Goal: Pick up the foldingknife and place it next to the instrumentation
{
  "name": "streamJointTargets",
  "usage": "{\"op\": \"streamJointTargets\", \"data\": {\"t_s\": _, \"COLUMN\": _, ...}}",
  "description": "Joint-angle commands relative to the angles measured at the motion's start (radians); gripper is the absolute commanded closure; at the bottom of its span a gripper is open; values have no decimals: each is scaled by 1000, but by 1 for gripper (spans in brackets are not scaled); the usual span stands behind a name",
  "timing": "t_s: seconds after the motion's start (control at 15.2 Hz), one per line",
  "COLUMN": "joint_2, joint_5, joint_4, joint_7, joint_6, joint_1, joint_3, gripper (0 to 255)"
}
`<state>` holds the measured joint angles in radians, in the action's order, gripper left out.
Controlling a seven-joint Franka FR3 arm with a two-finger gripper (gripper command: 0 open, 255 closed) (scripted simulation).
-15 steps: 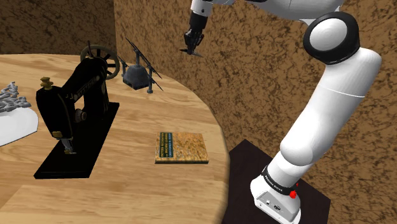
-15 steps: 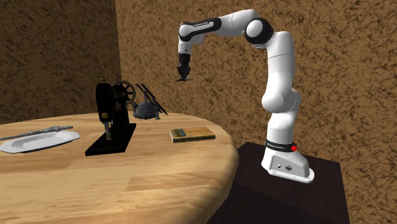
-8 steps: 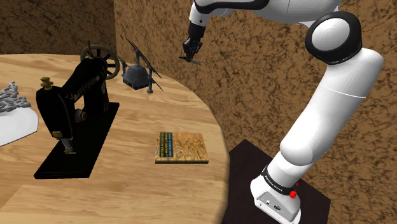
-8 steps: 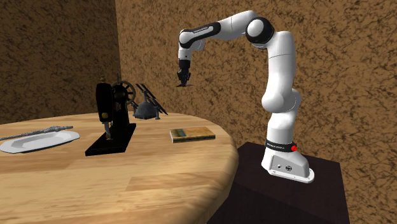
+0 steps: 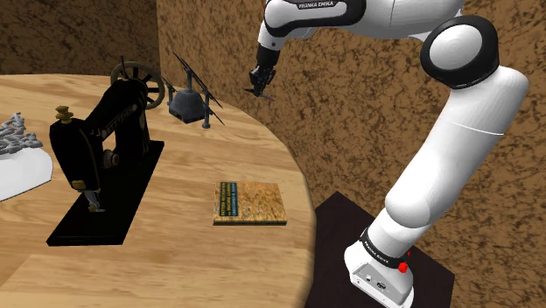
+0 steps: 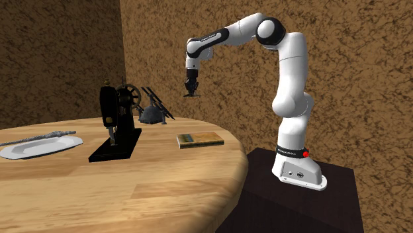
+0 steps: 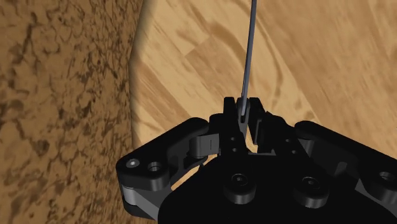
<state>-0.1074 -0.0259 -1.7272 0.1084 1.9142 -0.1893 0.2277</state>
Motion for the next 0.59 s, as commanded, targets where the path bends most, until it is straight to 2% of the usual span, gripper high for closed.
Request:
{"op": "streamJointTargets", "data": {"t_s": 0.0, "joint_2": -4, "joint_5": -1, "joint_4": -21, "joint_7": 0, "joint_6": 26, "joint_1": 0, "joint_3": -1, "gripper": 255}}
{"op": "streamJointTargets", "data": {"t_s": 0.53, "joint_2": -21, "joint_5": -7, "joint_4": -108, "joint_7": -3, "joint_6": 129, "joint_1": 0, "joint_3": -1, "gripper": 255}}
